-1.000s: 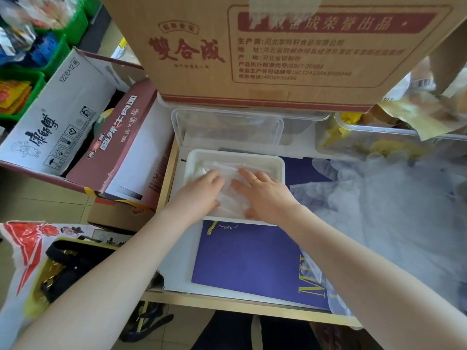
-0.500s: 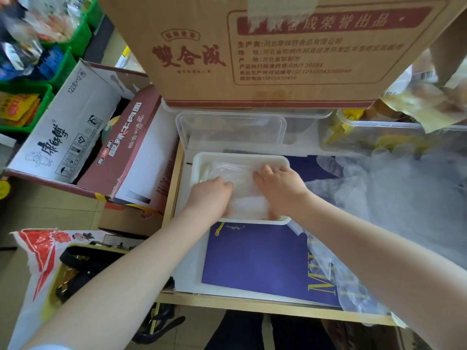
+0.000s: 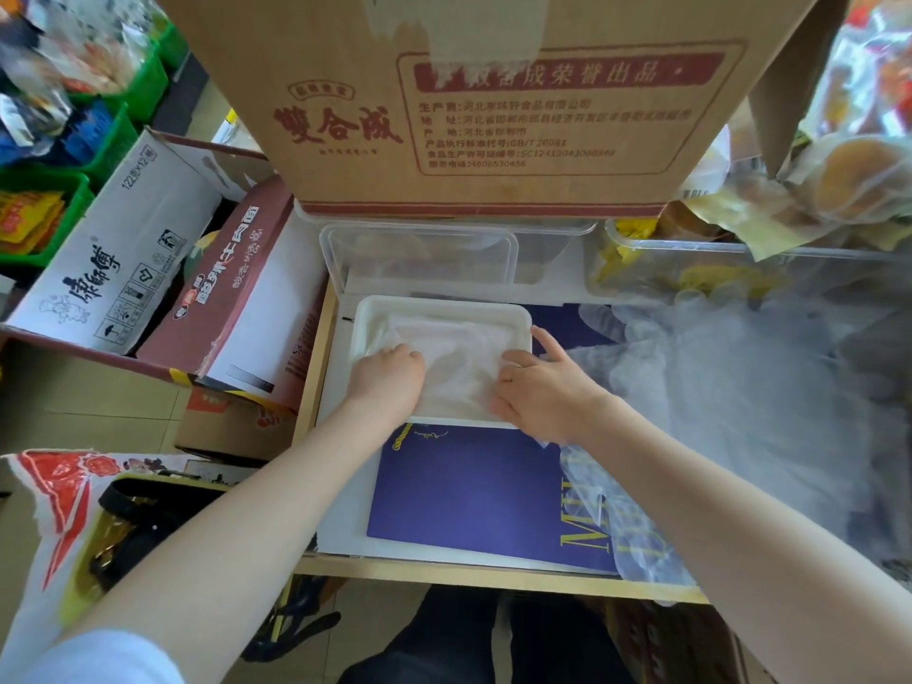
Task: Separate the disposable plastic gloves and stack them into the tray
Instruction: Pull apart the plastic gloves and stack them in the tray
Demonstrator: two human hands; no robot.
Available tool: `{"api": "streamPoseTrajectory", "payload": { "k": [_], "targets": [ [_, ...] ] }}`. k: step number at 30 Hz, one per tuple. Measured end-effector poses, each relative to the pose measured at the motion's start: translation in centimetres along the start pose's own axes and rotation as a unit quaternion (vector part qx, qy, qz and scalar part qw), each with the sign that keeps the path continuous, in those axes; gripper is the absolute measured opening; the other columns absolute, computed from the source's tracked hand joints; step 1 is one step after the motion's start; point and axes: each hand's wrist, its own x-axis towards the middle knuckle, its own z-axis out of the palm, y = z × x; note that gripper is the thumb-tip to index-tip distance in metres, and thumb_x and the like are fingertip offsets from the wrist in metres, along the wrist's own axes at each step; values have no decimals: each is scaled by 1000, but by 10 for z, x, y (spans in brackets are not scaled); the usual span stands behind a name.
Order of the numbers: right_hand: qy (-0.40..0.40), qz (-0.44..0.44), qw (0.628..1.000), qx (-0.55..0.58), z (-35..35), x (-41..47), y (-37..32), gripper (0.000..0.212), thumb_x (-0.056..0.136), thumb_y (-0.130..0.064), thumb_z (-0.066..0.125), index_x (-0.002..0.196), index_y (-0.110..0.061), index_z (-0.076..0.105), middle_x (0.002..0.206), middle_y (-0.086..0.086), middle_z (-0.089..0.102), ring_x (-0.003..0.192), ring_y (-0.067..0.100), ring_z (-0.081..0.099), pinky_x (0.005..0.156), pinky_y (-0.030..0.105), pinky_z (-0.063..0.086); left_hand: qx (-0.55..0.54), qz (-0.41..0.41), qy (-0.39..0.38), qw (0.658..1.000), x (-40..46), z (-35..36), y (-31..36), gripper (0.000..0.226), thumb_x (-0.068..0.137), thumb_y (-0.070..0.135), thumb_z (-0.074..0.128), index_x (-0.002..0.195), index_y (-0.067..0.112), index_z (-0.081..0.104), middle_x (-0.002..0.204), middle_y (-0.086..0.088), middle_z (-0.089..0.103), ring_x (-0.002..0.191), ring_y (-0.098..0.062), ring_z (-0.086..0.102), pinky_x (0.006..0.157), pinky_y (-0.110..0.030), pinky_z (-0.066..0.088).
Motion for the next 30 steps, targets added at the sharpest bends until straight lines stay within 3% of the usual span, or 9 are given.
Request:
{"api": "streamPoseTrajectory", "payload": {
  "k": [2,5,8,11,15,17,19,24,30],
  "targets": [
    [-59,20,998,26,-8,1,-4,51,86,-38,32,59,-18,71,63,-5,66,91,25,67,96,62,40,5,0,-3,1000,-2,-3,-2,27,91,14,50,117,8,53,116,-9,53,109,-27,52,80,-33,41],
    [-67,32,996,44,-10,-6,-6,52,97,-42,27,100,-17,72,106,-4,68,130,25,45,112,53,19,5,1,4,1000,-9,-15,3,29,94,26,47,116,9,54,119,-9,53,114,-28,47,87,-35,40],
    [7,47,996,73,-7,-40,-2,44,89,-41,33,102,-20,70,120,2,64,117,25,57,98,47,44,-34,23,62,997,-23,-26,14,29,95,29,44,115,11,54,118,-7,54,112,-27,49,82,-35,42],
    [39,172,971,162,-2,-82,12,40,88,-33,39,116,-14,59,134,11,53,119,33,54,92,46,47,-99,54,124,986,-35,-36,32,25,96,26,40,108,11,56,110,-4,58,103,-26,54,70,-31,39],
    [-94,390,904,147,13,-139,44,68,93,-44,45,146,-9,21,156,16,11,143,31,16,113,40,17,-187,112,167,962,-49,-43,66,23,96,25,41,102,12,59,100,-4,62,92,-28,57,66,-31,38],
    [-109,478,856,166,21,-160,53,86,89,-54,48,148,-5,8,157,16,5,144,31,10,114,40,12,-214,149,176,949,-55,-42,88,26,94,26,41,99,12,63,94,-5,65,86,-32,59,66,-33,42],
    [-101,525,822,194,25,-173,58,85,89,-54,48,147,-2,13,155,17,14,141,32,17,112,42,19,-228,182,175,940,-58,-41,109,30,90,27,40,95,12,65,88,-5,66,79,-33,61,61,-33,43],
    [-65,481,859,165,34,-193,67,22,94,-22,44,109,-8,51,116,12,52,106,32,46,82,39,39,-270,179,126,938,-56,-41,159,21,95,22,46,106,16,62,99,1,63,91,-22,58,69,-31,44],
    [138,403,857,290,20,-206,70,4,86,-6,59,82,-6,60,86,12,61,77,32,56,61,38,43,-437,117,13,892,-46,-50,215,50,91,41,55,135,19,42,127,6,51,113,-9,48,90,-22,37]
  ]
}}
